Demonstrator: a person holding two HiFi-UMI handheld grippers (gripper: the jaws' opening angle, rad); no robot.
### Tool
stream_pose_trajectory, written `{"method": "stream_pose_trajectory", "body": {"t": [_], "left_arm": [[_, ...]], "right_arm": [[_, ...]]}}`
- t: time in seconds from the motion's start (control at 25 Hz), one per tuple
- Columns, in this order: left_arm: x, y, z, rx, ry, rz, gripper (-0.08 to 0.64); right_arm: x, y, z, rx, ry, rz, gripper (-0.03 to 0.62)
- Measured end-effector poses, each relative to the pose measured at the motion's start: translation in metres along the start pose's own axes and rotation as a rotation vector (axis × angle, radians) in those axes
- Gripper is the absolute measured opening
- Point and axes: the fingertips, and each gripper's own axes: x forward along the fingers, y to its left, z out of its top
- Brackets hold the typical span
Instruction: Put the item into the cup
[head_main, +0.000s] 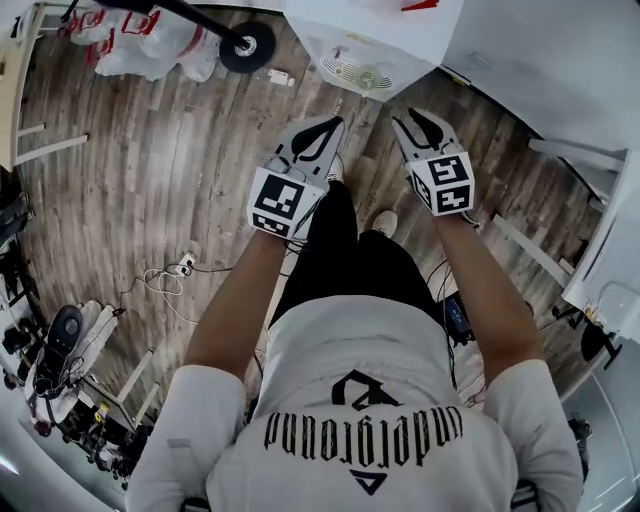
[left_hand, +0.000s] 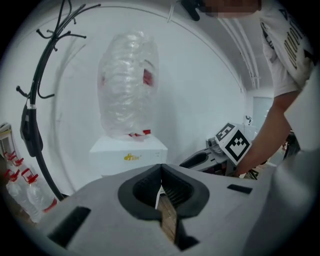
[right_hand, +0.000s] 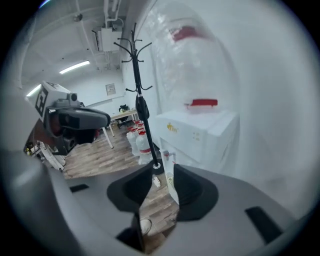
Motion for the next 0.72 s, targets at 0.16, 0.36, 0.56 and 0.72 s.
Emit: {"method": "stream_pose_trajectory", "body": {"t": [0.16,0.36,0.56,0.72], "left_arm": [[-0.03,-0.039,0.042,0.023,-0.064,0.013,0.008],[-0.066,-0.093,0.089,0.049,-0.126,0.022,0.008],[-0.098,-0.145,0.131,0.072,-0.212,0.018,0.008],[-0.123,-0.179,0.158,0.084,-0.264,0.042,0.008]], "right_arm": [[-0.073,0.019,0.035,-0.029,-0.098,0.023,0.13],[-0.164,0.048,0.077,-0.113,-0.227,0.063,0.098],[-0.242,0.068,0.102,-0.167,-0.337,0.075,0.054],[-0.292,0.088,0.106,-0.205,-0.39,0.081,0.023]]}}
